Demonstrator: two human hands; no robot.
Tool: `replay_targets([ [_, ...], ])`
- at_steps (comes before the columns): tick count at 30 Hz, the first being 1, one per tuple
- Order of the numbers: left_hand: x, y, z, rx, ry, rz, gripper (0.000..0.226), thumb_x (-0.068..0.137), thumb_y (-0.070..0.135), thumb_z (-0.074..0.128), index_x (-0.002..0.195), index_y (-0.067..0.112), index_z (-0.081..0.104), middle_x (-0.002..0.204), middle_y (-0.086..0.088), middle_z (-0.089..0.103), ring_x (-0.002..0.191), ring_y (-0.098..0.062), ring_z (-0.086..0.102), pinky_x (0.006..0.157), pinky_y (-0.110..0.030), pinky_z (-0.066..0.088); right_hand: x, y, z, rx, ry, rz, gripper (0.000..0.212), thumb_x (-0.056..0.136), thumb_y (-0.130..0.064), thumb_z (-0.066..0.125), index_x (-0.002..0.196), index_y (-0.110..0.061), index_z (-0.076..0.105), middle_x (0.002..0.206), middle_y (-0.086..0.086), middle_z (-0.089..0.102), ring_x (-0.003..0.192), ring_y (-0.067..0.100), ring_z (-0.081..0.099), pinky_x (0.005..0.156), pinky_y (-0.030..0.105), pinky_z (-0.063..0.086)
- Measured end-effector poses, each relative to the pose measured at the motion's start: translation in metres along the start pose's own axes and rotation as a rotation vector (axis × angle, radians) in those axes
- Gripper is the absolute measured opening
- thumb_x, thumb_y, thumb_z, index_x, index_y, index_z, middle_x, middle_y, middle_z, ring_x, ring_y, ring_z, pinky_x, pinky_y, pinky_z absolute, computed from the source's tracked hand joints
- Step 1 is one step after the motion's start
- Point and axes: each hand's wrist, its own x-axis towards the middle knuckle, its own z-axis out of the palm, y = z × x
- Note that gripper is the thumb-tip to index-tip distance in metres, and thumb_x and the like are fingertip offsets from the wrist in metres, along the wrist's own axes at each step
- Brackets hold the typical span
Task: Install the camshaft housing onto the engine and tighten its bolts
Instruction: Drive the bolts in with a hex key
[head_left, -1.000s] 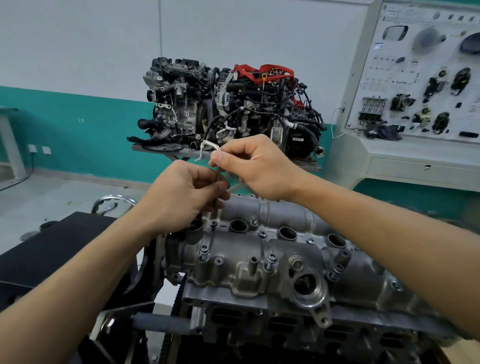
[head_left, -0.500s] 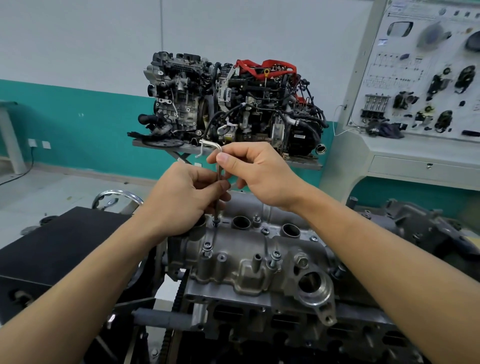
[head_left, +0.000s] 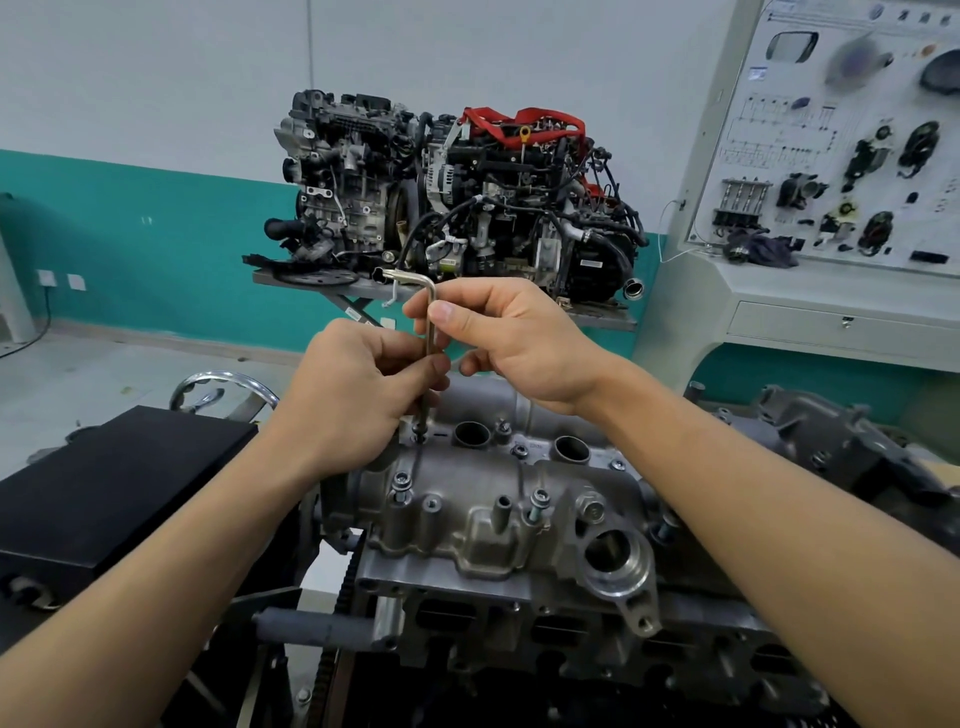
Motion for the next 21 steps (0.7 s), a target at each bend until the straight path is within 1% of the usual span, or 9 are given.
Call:
replay_targets([
  [6, 0.0008, -0.0013, 0.0001, 0.013, 0.016, 0.014, 0.021, 0.094, 0.018, 0.069, 0.077, 0.008, 0.077, 0.069, -0.005, 0.076, 0.072, -0.033, 0.073, 0.076, -0.053, 0.06, 0.0029, 0.0016, 0.0015, 0.037, 0.008, 0.022, 0.02, 0.102, -0.015, 0.053, 0.098, -0.023, 0.071, 0.084, -0.011, 0.064, 0.084, 0.01, 0.053, 0.065, 0.025, 0.042],
  [15, 0.0026, -0.003, 0.0002, 0.011, 0.006, 0.007, 0.022, 0.095, 0.02, 0.067, 0.078, 0.011, 0.077, 0.071, -0.005, 0.076, 0.072, -0.028, 0.075, 0.077, -0.051, 0.061, 0.0057, 0.0036, 0.0021, 0.071, 0.018, 0.036, 0.019, 0.102, -0.015, 0.054, 0.096, -0.022, 0.072, 0.084, -0.009, 0.064, 0.079, 0.007, 0.054, 0.063, 0.024, 0.042],
  [18, 0.0019, -0.003, 0.0, 0.024, 0.008, 0.002, 0.021, 0.094, 0.022, 0.068, 0.078, 0.013, 0.077, 0.07, -0.004, 0.076, 0.071, -0.029, 0.074, 0.076, -0.052, 0.061, 0.0049, 0.004, 0.0026, 0.072, 0.046, 0.03, 0.017, 0.1, -0.014, 0.058, 0.095, -0.021, 0.072, 0.082, -0.008, 0.065, 0.076, 0.006, 0.055, 0.06, 0.02, 0.044],
  [21, -0.0002, -0.0033, -0.0013, 0.057, 0.04, 0.029, 0.016, 0.09, 0.027, 0.073, 0.077, 0.018, 0.078, 0.067, -0.003, 0.075, 0.068, -0.034, 0.072, 0.07, -0.054, 0.06, 0.0041, 0.0047, 0.0047, 0.087, 0.098, 0.009, 0.012, 0.093, -0.008, 0.067, 0.087, -0.017, 0.073, 0.087, 0.001, 0.068, 0.071, 0.006, 0.056, 0.055, 0.018, 0.044],
])
